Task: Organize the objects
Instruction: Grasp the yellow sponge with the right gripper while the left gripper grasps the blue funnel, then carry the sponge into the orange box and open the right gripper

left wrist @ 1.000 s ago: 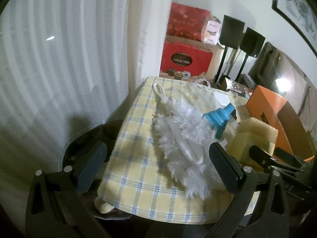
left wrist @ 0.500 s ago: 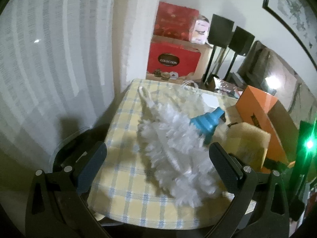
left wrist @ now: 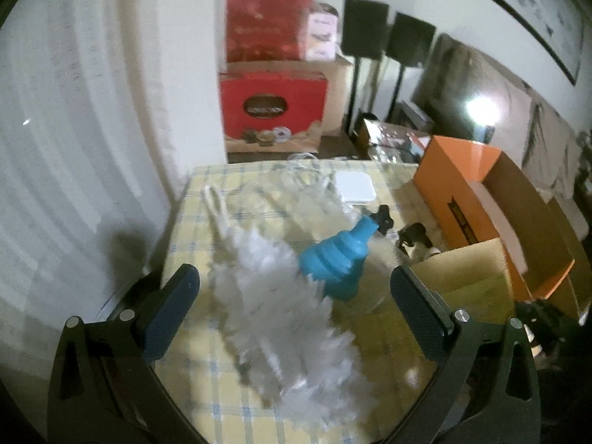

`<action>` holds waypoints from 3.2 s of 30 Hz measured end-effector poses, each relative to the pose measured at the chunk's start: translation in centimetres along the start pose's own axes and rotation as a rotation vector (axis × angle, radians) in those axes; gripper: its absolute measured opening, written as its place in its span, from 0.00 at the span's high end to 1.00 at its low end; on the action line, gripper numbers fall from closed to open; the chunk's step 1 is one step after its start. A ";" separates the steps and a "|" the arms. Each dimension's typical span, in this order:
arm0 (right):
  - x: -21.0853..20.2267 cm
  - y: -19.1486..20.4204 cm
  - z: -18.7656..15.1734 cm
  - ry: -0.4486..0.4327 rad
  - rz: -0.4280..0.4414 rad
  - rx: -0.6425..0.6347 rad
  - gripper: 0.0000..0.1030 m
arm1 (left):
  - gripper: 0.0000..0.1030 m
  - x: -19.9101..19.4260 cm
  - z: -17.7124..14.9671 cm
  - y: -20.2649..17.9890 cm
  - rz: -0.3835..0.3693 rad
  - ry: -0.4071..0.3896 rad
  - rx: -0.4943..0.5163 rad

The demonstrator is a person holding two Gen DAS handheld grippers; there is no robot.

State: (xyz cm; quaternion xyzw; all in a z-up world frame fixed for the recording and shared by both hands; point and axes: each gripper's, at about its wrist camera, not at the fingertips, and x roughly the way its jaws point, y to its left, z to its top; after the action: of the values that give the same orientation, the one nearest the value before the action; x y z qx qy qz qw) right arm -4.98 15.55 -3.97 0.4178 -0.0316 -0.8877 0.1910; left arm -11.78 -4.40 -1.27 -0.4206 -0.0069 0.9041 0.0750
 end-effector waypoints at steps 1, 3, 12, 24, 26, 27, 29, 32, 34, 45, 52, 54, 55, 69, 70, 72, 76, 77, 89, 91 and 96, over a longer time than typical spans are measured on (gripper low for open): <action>-0.5 -0.3 0.2 -0.001 0.003 -0.002 0.15 | 0.00 0.4 0.3 -0.2 -0.009 0.010 0.011; -1.3 -0.8 0.5 0.002 0.018 0.006 0.15 | 0.00 1.4 1.0 -0.9 -0.035 0.035 0.040; -5.0 -3.9 1.5 0.006 0.120 0.082 0.15 | 0.07 5.2 2.1 -3.0 -0.078 0.110 0.164; -9.2 -7.4 3.2 -0.048 0.128 0.149 0.15 | 0.41 7.8 1.7 -4.8 -0.100 0.157 0.267; -9.5 -7.9 3.2 -0.049 0.121 0.158 0.15 | 0.49 8.1 1.4 -5.0 -0.092 0.167 0.279; -9.6 -8.1 3.1 -0.049 0.120 0.161 0.15 | 0.51 8.1 1.3 -5.0 -0.093 0.167 0.281; -9.4 -8.4 3.2 -0.045 0.116 0.167 0.15 | 0.60 8.0 1.1 -5.0 -0.084 0.157 0.286; -9.3 -8.9 3.3 -0.044 0.116 0.174 0.15 | 0.60 7.8 1.2 -4.7 -0.108 0.156 0.271; -9.3 -9.2 3.4 -0.046 0.111 0.172 0.15 | 0.63 7.6 1.4 -4.5 -0.116 0.153 0.263; -10.7 -11.7 4.1 -0.039 0.088 0.149 0.15 | 0.71 4.7 2.3 -4.3 -0.145 0.084 0.229; -11.9 -14.5 4.7 -0.043 0.042 0.154 0.15 | 0.71 1.0 2.8 -5.1 -0.200 0.017 0.207; -12.1 -15.7 4.9 -0.043 0.025 0.163 0.15 | 0.71 0.1 3.0 -5.9 -0.217 0.001 0.218; -12.1 -16.3 5.1 -0.039 0.022 0.168 0.15 | 0.71 -0.2 3.1 -6.3 -0.224 -0.005 0.224; -10.8 -23.1 6.4 0.051 -0.096 0.180 0.15 | 0.71 0.0 2.8 -6.9 -0.182 0.046 0.200; -10.7 -23.4 6.4 0.052 -0.100 0.176 0.15 | 0.71 -0.2 2.8 -6.9 -0.195 0.040 0.194; -10.6 -24.0 6.4 0.060 -0.108 0.158 0.15 | 0.70 -0.9 2.9 -7.2 -0.206 0.021 0.190; -9.3 -25.2 6.8 0.108 -0.147 0.123 0.15 | 0.70 -2.0 3.4 -9.0 -0.243 -0.016 0.202; -9.0 -25.7 6.8 0.120 -0.155 0.119 0.15 | 0.70 -2.1 3.5 -9.4 -0.252 -0.022 0.203; -3.9 -28.5 5.7 0.259 -0.169 0.030 0.15 | 0.70 -1.0 3.9 -19.0 -0.395 -0.023 0.230; -3.2 -28.2 5.3 0.276 -0.188 -0.001 0.15 | 0.70 -0.4 3.8 -20.6 -0.409 -0.009 0.244; -1.8 -27.8 4.3 0.331 -0.275 -0.075 0.13 | 0.70 1.2 3.1 -24.2 -0.425 0.033 0.280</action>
State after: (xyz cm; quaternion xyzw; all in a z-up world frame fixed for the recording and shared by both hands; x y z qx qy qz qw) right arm -15.88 41.52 -5.83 0.5506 0.0906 -0.8253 0.0864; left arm -11.74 19.88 1.60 -0.4099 0.0311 0.8532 0.3210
